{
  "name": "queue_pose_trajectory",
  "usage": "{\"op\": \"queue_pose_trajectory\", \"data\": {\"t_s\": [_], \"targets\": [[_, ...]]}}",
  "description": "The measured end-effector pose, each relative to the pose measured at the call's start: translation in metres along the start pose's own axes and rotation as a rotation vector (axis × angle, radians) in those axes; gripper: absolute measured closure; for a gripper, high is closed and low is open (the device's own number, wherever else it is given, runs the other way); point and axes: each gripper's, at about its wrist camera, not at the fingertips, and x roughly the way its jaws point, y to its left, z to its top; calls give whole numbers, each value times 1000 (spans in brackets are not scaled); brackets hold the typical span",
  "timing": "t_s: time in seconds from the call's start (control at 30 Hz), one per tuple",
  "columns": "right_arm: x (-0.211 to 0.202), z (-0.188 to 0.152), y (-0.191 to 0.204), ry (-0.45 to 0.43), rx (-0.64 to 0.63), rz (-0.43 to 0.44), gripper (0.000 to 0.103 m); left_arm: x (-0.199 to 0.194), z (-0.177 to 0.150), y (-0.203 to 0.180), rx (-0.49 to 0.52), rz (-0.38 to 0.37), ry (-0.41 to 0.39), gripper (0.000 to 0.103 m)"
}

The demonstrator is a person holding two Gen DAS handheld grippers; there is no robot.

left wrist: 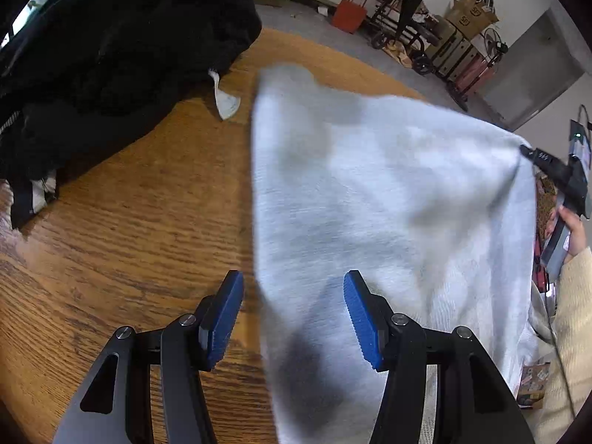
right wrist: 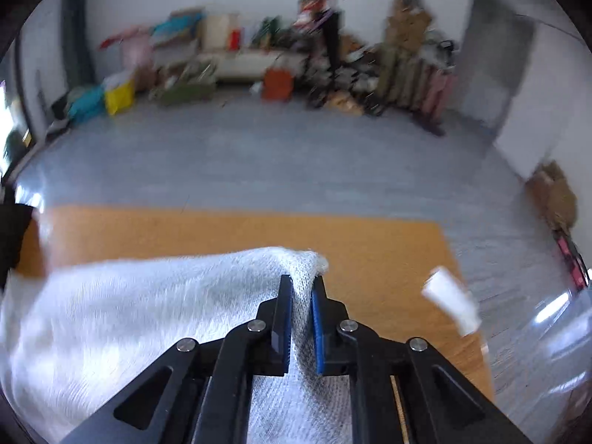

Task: Fold clothes

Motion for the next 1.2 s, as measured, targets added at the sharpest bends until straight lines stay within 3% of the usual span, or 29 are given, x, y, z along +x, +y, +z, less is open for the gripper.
{"op": "queue_pose_trajectory", "data": {"t_s": [0.07, 0.1, 0.17, 0.2, 0.27, 0.3, 0.33, 0.37, 0.43, 0.53, 0.63, 0.77, 0.87, 1.0, 1.1, 1.2], "targets": [[-5, 8, -16, -61, 64, -29, 93, -2, 1, -1, 4, -9, -13, 45], [4, 7, -14, -34, 57, -62, 93, -2, 1, -1, 2, -14, -15, 45], [23, 5, -10, 20, 42, -129, 82, -1, 2, -1, 1, -18, -12, 45], [32, 4, -9, 47, 34, -162, 66, 0, 2, -1, 2, -17, -6, 45], [51, 1, -5, 102, 19, -229, 58, -2, 1, -2, 10, -14, -1, 45], [58, 0, -4, 124, 17, -255, 50, -3, 2, -2, 11, -8, -1, 45], [52, -2, -9, 115, 58, -232, 37, -5, 2, -1, 11, -3, -2, 45], [46, -4, -13, 106, 96, -207, 35, -6, 3, -1, 9, 7, -3, 45], [28, -9, -16, 96, 124, -116, 37, -7, 3, -1, -1, 16, -2, 45], [-13, -30, 4, 113, 88, 132, 38, -16, -2, 9, -13, 41, 23, 45], [-67, -76, 36, 135, 22, 394, 30, -27, -2, 18, -6, 60, 26, 45], [-132, -159, 75, 189, -68, 676, 19, -37, 15, 26, 34, 60, 43, 45], [-162, -214, 105, 257, -170, 758, 19, -29, 38, 22, 65, 39, 86, 45], [-165, -254, 114, 347, -243, 752, 19, -3, 87, 8, 101, 22, 202, 45], [-157, -253, 106, 420, -195, 777, 19, 26, 116, -2, 113, 46, 300, 45], [-157, -248, 92, 459, -119, 741, 19, 55, 136, -9, 139, 137, 353, 45]]}}
